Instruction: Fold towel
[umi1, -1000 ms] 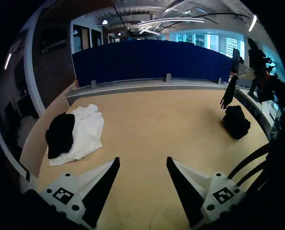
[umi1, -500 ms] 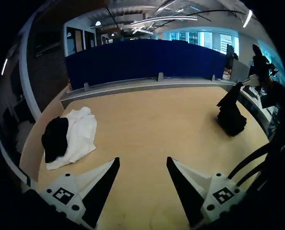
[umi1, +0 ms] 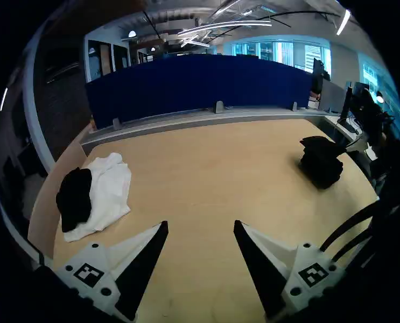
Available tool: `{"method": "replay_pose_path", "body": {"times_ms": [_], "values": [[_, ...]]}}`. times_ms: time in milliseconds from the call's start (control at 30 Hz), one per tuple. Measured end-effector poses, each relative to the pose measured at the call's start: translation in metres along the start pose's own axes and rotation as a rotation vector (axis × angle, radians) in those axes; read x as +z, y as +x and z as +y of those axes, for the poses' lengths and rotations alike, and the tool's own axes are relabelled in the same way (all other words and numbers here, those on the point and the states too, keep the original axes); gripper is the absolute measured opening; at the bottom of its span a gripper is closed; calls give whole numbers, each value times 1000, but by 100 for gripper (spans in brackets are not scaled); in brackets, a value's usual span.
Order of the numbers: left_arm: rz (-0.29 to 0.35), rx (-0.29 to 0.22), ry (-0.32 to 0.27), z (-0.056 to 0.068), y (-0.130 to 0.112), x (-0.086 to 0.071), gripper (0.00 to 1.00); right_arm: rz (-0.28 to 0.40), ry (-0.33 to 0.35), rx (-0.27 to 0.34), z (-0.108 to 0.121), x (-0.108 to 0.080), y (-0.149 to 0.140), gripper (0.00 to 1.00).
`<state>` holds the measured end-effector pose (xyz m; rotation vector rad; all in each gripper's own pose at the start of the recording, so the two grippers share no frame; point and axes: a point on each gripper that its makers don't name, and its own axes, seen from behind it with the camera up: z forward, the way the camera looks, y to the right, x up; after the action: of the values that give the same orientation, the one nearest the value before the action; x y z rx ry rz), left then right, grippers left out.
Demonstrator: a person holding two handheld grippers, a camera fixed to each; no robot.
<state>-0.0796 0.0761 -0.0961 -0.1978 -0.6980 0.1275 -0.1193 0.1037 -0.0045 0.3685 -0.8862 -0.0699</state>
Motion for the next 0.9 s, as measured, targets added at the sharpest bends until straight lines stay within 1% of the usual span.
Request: {"method": "replay_pose_path", "body": {"times_ms": [167, 300, 467, 600, 700, 767, 900], "values": [[0, 10, 0, 3, 0, -1, 90, -4, -33, 70, 10, 5, -19, 7], [-4, 14, 3, 4, -1, -2, 90, -13, -59, 115, 18, 11, -31, 6], [-7, 19, 6, 5, -1, -2, 90, -50, -67, 134, 15, 24, -50, 7], [-7, 23, 4, 6, 0, -2, 90, -62, -93, 156, 18, 35, -59, 6], [-7, 29, 4, 7, 1, -1, 90, -49, -110, 183, 23, 39, -58, 6], [-7, 31, 4, 8, 2, -1, 90, -39, -115, 189, 23, 39, -57, 7], [-6, 33, 2, 8, 3, -1, 90, -18, -126, 174, 21, 36, -54, 11]]}}
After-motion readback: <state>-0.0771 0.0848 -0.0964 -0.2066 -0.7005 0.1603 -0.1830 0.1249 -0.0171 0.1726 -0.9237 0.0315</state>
